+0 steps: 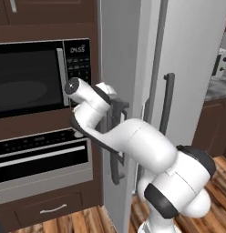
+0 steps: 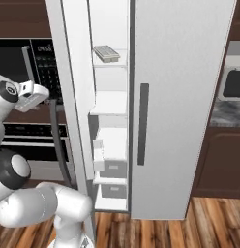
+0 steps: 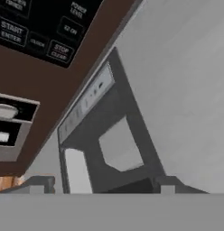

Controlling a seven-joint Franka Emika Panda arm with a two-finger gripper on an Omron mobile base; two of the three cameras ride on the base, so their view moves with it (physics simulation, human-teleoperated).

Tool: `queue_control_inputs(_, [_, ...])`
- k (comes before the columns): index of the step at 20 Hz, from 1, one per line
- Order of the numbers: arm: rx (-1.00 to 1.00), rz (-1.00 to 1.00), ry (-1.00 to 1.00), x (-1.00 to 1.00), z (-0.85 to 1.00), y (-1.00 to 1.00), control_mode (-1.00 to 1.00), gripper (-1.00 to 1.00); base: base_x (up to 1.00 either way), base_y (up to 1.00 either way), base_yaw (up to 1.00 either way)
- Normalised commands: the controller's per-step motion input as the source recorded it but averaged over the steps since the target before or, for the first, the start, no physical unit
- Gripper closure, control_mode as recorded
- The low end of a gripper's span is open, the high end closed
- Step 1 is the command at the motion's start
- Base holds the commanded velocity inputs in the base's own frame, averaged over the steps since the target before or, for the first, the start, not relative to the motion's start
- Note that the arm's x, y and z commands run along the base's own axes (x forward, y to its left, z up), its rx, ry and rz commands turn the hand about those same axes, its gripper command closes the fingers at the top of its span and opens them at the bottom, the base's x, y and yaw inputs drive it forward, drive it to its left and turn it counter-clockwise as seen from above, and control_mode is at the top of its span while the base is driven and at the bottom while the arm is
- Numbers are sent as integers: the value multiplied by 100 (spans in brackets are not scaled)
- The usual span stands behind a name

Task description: The ice cube tray has been filled with water. Take the tray and place it in the freezer to make ice. Close the freezer door after placing the tray.

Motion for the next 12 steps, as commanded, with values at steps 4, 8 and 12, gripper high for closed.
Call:
queue_control_inputs(4, [-7, -41, 0, 4, -12, -100, -100, -100, 0, 0, 0])
queue_control_inputs(8, [-6, -32, 0, 14, -8, -100, -100, -100, 0, 0, 0])
queue_control_inputs(12, [0, -9, -8, 56, -1, -100, -100, -100, 0, 0, 0])
